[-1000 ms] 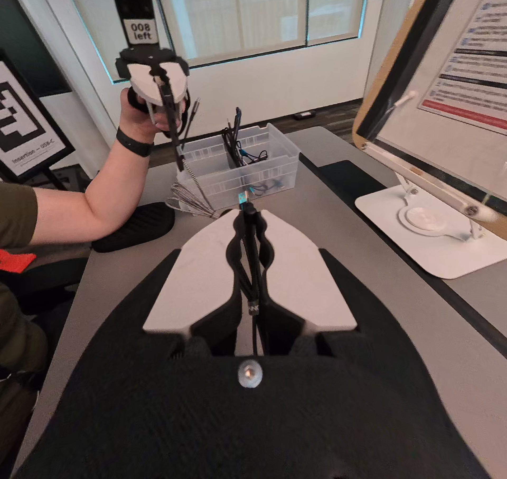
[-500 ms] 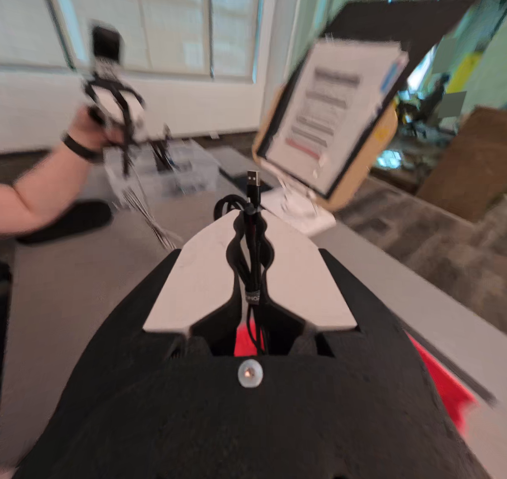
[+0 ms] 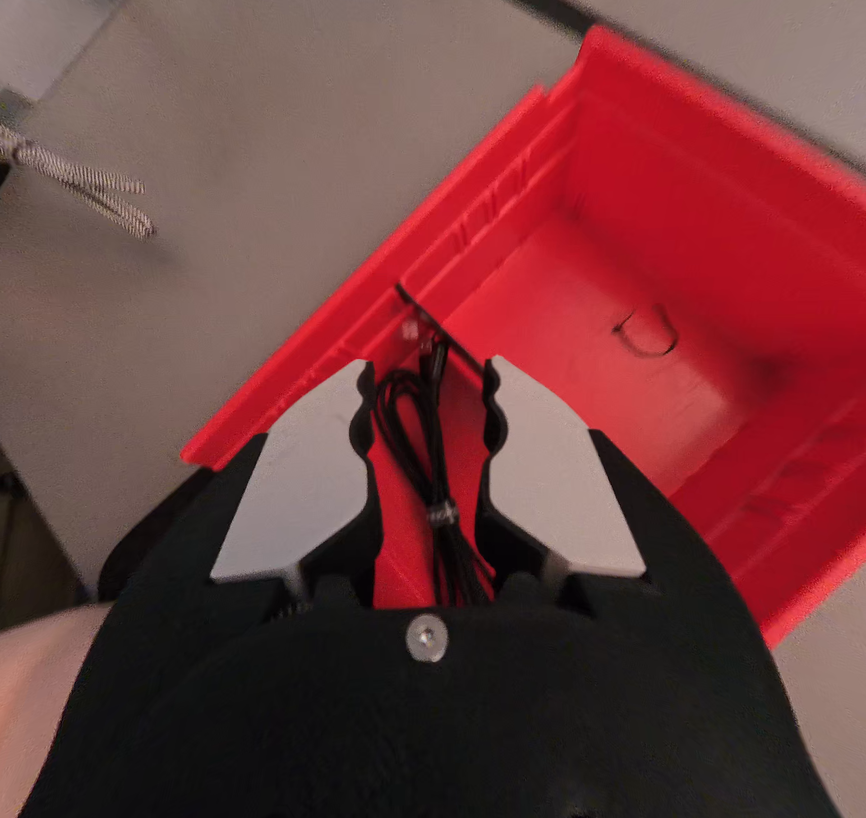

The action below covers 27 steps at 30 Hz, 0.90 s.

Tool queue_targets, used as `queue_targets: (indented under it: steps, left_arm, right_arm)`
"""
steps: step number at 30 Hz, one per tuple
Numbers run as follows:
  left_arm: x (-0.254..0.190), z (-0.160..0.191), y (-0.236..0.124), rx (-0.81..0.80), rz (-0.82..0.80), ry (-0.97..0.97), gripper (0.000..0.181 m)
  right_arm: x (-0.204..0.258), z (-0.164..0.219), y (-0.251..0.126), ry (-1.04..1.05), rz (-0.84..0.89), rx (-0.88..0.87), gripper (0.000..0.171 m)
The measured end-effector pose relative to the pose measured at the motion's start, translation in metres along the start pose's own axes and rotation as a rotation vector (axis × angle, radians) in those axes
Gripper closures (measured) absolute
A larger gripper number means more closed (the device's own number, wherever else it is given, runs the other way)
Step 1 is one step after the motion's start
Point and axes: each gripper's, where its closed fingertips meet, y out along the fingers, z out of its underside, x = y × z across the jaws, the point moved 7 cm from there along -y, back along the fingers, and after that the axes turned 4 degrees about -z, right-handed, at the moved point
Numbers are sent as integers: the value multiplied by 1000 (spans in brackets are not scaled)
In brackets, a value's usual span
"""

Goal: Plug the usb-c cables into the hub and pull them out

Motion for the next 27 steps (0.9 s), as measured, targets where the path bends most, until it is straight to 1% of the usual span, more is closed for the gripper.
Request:
queue_targets:
  steps: [3, 4, 5, 6, 7, 9, 11, 13, 16, 19, 20, 23, 25, 27]
  left_arm:
    - [0, 1, 7, 12, 6, -4, 172]
    - [0, 2, 10, 18, 5, -4, 172]
    - [1, 3, 12, 24, 1, -5, 172]
    - [2, 4, 15, 31, 0, -7, 172]
    - [2, 4, 17, 36, 0, -9, 172]
    - [3, 6, 21, 41, 3, -16, 172]
    - [4, 7, 24, 45, 7, -19, 172]
    - [4, 7, 27, 49, 9, -21, 172]
    - [4, 8, 29, 52, 9, -19, 172]
    - [4, 7, 29, 48, 5, -15, 172]
    - [4, 7, 28, 47, 3, -16, 172]
    - [5, 7, 28, 48, -5, -15, 172]
    - [5, 7, 29, 44, -6, -18, 172]
    - [7, 7, 30, 36, -18, -22, 172]
  right_arm:
    - [18, -41, -11, -128, 135, -149, 122]
    - [31, -58, -12, -201, 161, -214, 122]
    - [50, -76, -11, -283, 150, -289, 122]
    - [73, -94, -7, -365, 100, -365, 122]
    - [100, -111, 0, -445, 15, -433, 122]
    - [156, -133, 20, -578, -203, -518, 122]
    - [203, -143, 48, -634, -414, -529, 123]
    - [232, -146, 78, -642, -526, -490, 128]
    - [248, -143, 117, -586, -609, -395, 129]
    - [249, -139, 141, -514, -644, -305, 134]
    - [249, -139, 145, -490, -654, -299, 134]
    - [252, -143, 150, -417, -698, -349, 136]
    - [254, -145, 149, -389, -734, -368, 141]
    - [256, -145, 147, -392, -767, -391, 161]
